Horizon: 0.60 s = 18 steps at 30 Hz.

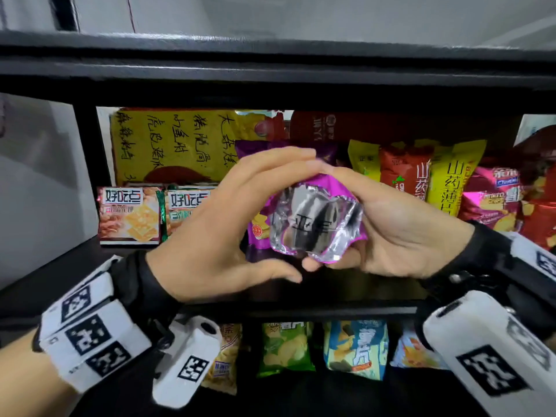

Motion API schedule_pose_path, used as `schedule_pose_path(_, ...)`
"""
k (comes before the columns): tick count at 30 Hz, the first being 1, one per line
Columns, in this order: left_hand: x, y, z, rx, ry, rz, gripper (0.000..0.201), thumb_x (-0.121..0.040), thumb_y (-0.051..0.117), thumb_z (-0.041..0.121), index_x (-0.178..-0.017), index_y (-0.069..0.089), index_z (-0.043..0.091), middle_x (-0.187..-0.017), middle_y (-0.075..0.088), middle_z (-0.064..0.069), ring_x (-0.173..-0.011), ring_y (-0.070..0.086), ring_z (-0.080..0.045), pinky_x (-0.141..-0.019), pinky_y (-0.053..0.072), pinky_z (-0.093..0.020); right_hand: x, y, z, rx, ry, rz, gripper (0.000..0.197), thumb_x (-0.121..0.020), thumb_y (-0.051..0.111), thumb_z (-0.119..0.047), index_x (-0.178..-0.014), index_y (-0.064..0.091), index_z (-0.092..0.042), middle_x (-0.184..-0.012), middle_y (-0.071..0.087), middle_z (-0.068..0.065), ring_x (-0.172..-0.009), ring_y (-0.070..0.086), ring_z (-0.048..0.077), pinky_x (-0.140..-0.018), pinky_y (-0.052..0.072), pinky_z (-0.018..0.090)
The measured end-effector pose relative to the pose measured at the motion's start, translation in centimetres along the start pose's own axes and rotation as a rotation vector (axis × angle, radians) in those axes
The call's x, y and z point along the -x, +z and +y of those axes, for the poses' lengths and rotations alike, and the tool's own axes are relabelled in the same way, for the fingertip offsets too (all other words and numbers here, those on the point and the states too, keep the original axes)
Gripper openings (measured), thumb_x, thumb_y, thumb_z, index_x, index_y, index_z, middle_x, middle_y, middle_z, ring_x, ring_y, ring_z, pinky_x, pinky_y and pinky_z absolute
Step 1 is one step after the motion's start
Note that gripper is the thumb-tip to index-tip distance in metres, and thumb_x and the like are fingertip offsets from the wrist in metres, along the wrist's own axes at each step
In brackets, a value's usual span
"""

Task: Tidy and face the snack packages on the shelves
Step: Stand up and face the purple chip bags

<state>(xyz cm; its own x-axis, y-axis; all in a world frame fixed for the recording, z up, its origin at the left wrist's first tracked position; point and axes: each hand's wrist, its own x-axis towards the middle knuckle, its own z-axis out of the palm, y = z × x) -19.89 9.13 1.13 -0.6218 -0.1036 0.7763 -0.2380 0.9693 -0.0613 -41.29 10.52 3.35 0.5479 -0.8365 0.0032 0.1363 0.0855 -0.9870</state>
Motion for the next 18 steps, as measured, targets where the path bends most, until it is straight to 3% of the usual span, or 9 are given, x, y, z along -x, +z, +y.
schedule_pose_path(2, -0.9, -0.5, 0.4, -0.001, 0.038, 0.021, 0.082, -0.078, 0.080, 0.044, -0.142, 0.040, 0.014, -0.147, 0.045, -0.005, -0.142, 0.041, -0.021, -0.116, 0.034, -0.039, 0.2, 0.5, -0.1, -0.050, 0.036, -0.022, 0.053, -0.082, 0.061, -0.054, -0.115, 0.069, -0.014, -0.117, 0.070, 0.017, -0.108, 0.062, 0.045, -0.057, 0.063, 0.039)
schedule_pose_path(4, -1.5, -1.0, 0.7, 0.009, 0.025, -0.006, 0.076, -0.075, 0.082, 0.043, -0.137, 0.049, 0.013, -0.140, 0.056, -0.005, -0.135, 0.051, -0.020, -0.116, 0.036, -0.044, 0.2, 0.7, 0.0, -0.051, 0.023, -0.014, 0.050, -0.078, 0.061, -0.057, -0.096, 0.076, -0.013, -0.097, 0.073, 0.018, -0.075, 0.070, 0.034, -0.044, 0.058, 0.031)
schedule_pose_path(5, -1.7, -1.2, 0.9, 0.011, 0.014, -0.014, 0.075, -0.072, 0.084, 0.042, -0.134, 0.053, 0.013, -0.136, 0.060, -0.006, -0.132, 0.055, -0.020, -0.114, 0.039, -0.045, 0.2, 0.7, 0.2, -0.034, 0.008, -0.005, 0.052, -0.078, 0.059, -0.059, -0.091, 0.077, -0.012, -0.089, 0.073, 0.019, -0.063, 0.069, 0.030, -0.042, 0.057, 0.029)
schedule_pose_path(7, -1.8, -1.5, 1.1, 0.034, -0.016, -0.025, 0.076, -0.068, 0.088, 0.038, -0.130, 0.055, 0.010, -0.130, 0.064, -0.007, -0.126, 0.060, -0.019, -0.107, 0.047, -0.041, 0.2, 0.6, 0.6, 0.013, 0.016, 0.002, 0.060, -0.083, 0.050, -0.064, -0.089, 0.077, -0.011, -0.080, 0.071, 0.020, -0.057, 0.070, 0.027, -0.044, 0.058, 0.028)
schedule_pose_path(9, -1.9, -1.7, 1.3, 0.050, -0.029, -0.016, 0.070, -0.070, 0.086, 0.036, -0.128, 0.055, 0.010, -0.127, 0.065, -0.004, -0.122, 0.062, -0.015, -0.102, 0.050, -0.035, 0.2, 0.4, 1.2, 0.083, 0.039, -0.015, 0.071, -0.090, 0.036, -0.069, -0.087, 0.078, -0.012, -0.079, 0.072, 0.018, -0.066, 0.073, 0.029, -0.051, 0.060, 0.028)
schedule_pose_path(11, -1.8, -1.8, 1.3, 0.054, -0.043, 0.044, 0.065, -0.073, 0.084, 0.039, -0.128, 0.058, 0.015, -0.125, 0.066, 0.004, -0.119, 0.062, -0.010, -0.100, 0.049, -0.029, 0.0, -0.1, 1.8, 0.222, -0.049, 0.051, 0.078, -0.088, 0.027, -0.078, -0.099, 0.078, -0.020, -0.094, 0.075, 0.015, -0.083, 0.075, 0.030, -0.062, 0.062, 0.033)
schedule_pose_path(14, -1.7, -2.3, 1.0, 0.065, -0.026, 0.171, 0.071, -0.073, 0.084, 0.043, -0.130, 0.052, 0.015, -0.124, 0.062, 0.007, -0.118, 0.060, -0.008, -0.099, 0.048, -0.028, -0.6, -0.9, 1.7, 0.467, -0.456, 0.343, 0.074, -0.074, 0.041, -0.084, -0.126, 0.059, -0.035, -0.127, 0.065, -0.003, -0.116, 0.063, 0.014, -0.099, 0.047, 0.041)
schedule_pose_path(16, -1.8, -2.5, 0.8, 0.087, -0.019, 0.239, 0.072, -0.076, 0.081, 0.045, -0.133, 0.047, 0.018, -0.131, 0.055, 0.011, -0.122, 0.058, -0.012, -0.103, 0.047, -0.032, -0.4, -1.1, 1.8, 0.608, -0.691, 0.270, 0.078, -0.072, 0.056, -0.077, -0.137, 0.047, -0.034, -0.142, 0.052, -0.007, -0.132, 0.047, 0.007, -0.110, 0.035, 0.032)
schedule_pose_path(18, -1.9, -2.4, 0.5, 0.106, -0.028, 0.289, 0.068, -0.080, 0.079, 0.043, -0.135, 0.048, 0.018, -0.133, 0.055, 0.013, -0.124, 0.058, -0.014, -0.105, 0.046, -0.035, -0.5, -0.9, 2.6, 0.688, -0.766, 0.106, 0.097, -0.069, 0.066, -0.075, -0.148, 0.036, -0.028, -0.150, 0.046, -0.010, -0.140, 0.041, 0.008, -0.109, 0.038, 0.023)
